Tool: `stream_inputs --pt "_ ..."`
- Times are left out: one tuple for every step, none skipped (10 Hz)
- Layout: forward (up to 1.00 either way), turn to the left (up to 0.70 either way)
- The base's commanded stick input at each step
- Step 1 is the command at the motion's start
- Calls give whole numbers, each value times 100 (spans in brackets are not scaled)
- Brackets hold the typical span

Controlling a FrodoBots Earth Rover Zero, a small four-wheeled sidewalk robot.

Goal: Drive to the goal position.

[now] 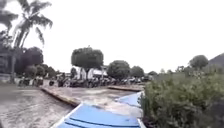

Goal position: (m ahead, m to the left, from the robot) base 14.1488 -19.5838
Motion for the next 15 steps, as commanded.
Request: stream_inputs --pt "50 0" --pt "50 0" --pt "50 -4" --pt "50 -6" --pt "50 -6" --pt "50 -16" --pt "50 -39" --pt "50 -50" --pt "50 -50" --pt "50 -50" --pt "50 -50" --pt "50 -50" --pt "50 -42" --pt "50 0" --pt "50 0"
